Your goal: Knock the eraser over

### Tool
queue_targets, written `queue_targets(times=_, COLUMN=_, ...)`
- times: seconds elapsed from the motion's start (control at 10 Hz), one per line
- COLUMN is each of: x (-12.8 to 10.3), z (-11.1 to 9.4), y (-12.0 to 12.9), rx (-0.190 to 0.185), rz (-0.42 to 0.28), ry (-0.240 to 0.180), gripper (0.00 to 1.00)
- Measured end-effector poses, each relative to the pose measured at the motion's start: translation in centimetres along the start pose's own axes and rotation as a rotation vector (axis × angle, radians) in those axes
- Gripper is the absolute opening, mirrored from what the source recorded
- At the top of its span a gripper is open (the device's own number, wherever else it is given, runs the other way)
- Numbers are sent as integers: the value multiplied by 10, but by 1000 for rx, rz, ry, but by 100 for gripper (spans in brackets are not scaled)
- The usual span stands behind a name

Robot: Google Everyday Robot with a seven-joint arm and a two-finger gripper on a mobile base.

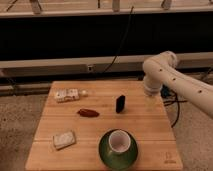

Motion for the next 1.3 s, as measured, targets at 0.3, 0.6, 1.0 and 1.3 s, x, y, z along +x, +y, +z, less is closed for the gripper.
queue_targets(times=0.3, x=-15, z=10, y=-6, rx=-2, rz=-14, ry=-9, gripper=80)
queue_targets(times=0.6, x=-14, z=21, y=-12, rx=-1, rz=-20, ry=-14, gripper=80)
queue_targets(times=1.0, x=-27, z=34, y=-24, rx=0, rz=-30, ry=-29, gripper=61)
queue_targets(times=1.3, x=-40, z=42, y=-38, rx=2, rz=-43, ry=-45, gripper=30)
